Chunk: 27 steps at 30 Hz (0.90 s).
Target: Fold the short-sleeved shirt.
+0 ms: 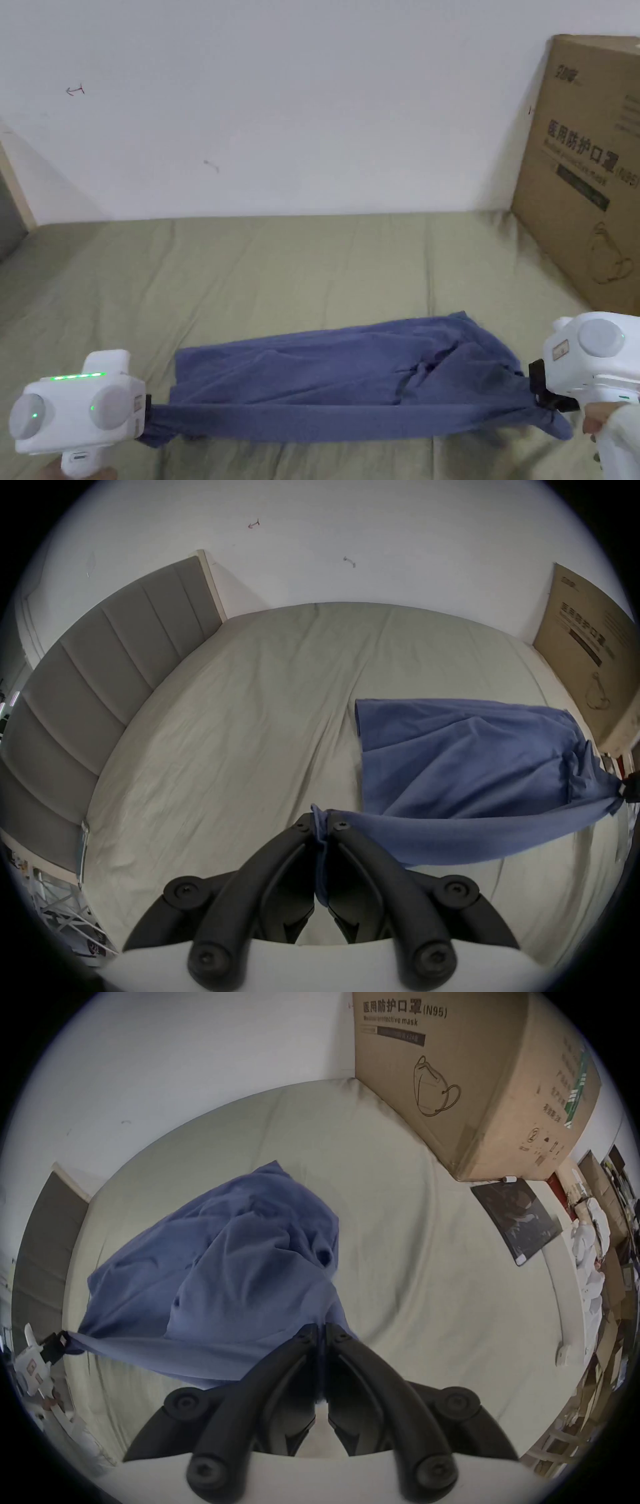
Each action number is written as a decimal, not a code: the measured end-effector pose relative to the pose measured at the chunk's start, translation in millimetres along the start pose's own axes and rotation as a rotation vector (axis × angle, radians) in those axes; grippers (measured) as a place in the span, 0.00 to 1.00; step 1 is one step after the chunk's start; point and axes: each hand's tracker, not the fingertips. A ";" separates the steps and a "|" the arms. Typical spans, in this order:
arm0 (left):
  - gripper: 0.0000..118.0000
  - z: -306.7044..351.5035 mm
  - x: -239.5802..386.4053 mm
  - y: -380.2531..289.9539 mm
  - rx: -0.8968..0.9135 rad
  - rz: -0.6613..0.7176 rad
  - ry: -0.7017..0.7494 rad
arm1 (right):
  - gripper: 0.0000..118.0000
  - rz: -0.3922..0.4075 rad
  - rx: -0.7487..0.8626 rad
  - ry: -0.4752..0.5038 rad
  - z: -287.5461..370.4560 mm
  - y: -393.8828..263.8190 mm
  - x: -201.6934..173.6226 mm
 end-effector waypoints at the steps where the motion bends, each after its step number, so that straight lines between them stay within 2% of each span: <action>1: 0.03 10.2 -2.9 -8.3 0.011 -0.005 -0.005 | 0.03 0.004 0.006 -0.002 9.3 -12.9 1.0; 6: 0.03 66.8 -17.6 -71.8 0.054 -0.111 0.044 | 0.03 0.069 0.027 -0.006 52.2 -96.5 6.0; 9: 0.03 93.7 -31.0 -113.5 0.052 -0.171 0.058 | 0.03 0.066 0.014 0.010 67.7 -152.7 13.8; 16: 0.03 122.6 -62.8 -200.0 -0.010 -0.155 0.059 | 0.03 0.092 -0.025 0.007 83.8 -265.1 20.6; 19: 0.03 127.2 -71.1 -229.1 -0.020 -0.162 0.065 | 0.03 0.064 -0.055 0.013 82.2 -294.9 26.0; 24: 0.04 132.9 -72.4 -251.1 -0.034 -0.145 0.048 | 0.03 0.020 -0.040 0.025 73.1 -305.3 40.0; 25: 0.07 132.8 -71.5 -253.9 -0.025 -0.152 0.048 | 0.03 0.015 -0.026 0.027 74.2 -305.2 41.0; 26: 0.19 130.3 -70.1 -255.2 -0.017 -0.165 0.052 | 0.06 0.011 -0.003 0.032 75.1 -305.0 42.1; 27: 0.34 129.4 -68.8 -255.5 -0.018 -0.175 0.061 | 0.16 0.008 0.012 0.041 75.7 -304.4 43.5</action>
